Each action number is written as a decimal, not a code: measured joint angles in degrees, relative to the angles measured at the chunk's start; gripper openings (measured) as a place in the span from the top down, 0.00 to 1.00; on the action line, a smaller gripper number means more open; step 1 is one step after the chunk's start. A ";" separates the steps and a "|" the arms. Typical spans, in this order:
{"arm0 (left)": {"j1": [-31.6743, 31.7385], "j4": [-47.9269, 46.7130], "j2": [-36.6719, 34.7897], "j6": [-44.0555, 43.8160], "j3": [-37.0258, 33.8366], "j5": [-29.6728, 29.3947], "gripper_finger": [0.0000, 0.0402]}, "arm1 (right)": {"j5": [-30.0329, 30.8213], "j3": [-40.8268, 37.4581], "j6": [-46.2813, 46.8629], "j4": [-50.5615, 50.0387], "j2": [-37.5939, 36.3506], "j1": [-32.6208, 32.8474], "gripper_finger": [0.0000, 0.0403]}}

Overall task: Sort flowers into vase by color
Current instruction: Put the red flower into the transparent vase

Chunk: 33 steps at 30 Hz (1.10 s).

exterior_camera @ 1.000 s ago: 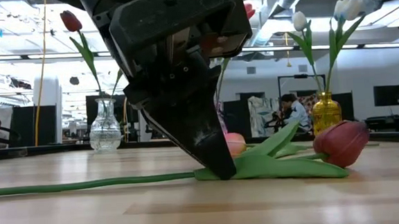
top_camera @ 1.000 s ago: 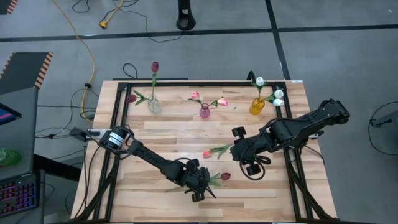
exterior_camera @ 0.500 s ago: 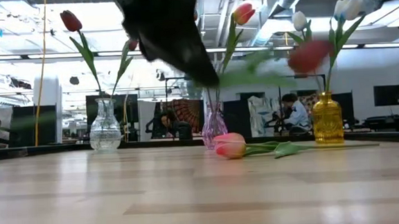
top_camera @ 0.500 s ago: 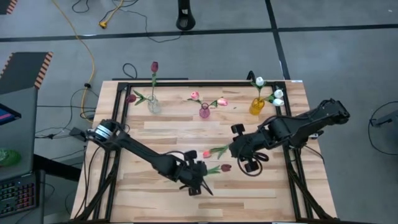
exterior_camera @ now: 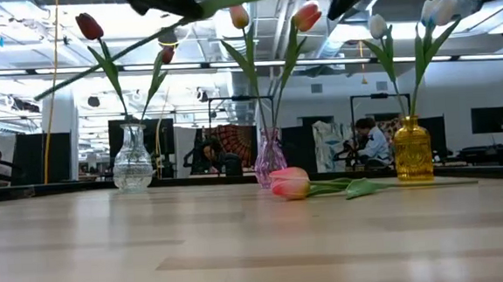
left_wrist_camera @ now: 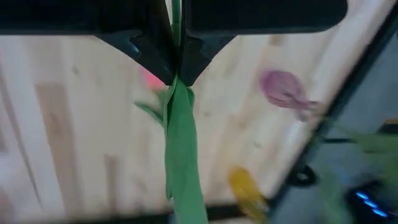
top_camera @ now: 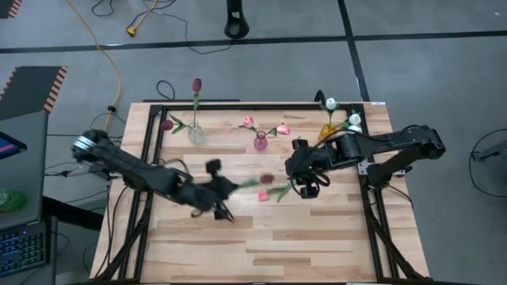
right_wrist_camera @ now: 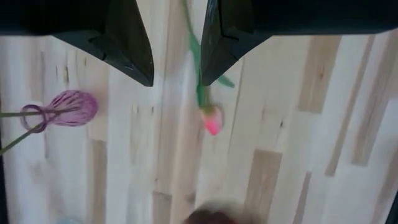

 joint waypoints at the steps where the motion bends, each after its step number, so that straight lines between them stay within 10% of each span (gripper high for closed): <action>1: 0.60 2.87 -3.03 0.62 -3.12 -0.81 1.00 | -0.02 0.00 0.04 0.70 0.00 -0.45 0.61; 10: 7.12 37.16 -22.39 18.01 -25.02 -7.19 1.00 | -0.07 0.00 -2.12 8.10 0.19 -3.89 0.61; 19: 11.21 70.20 -24.71 46.21 -37.94 -14.53 1.00 | -0.07 -0.02 -2.61 11.89 0.24 -7.39 0.61; 33: 25.80 75.31 -24.64 58.28 -40.90 0.62 1.00 | -0.02 -0.02 -2.60 12.97 0.46 -10.02 0.61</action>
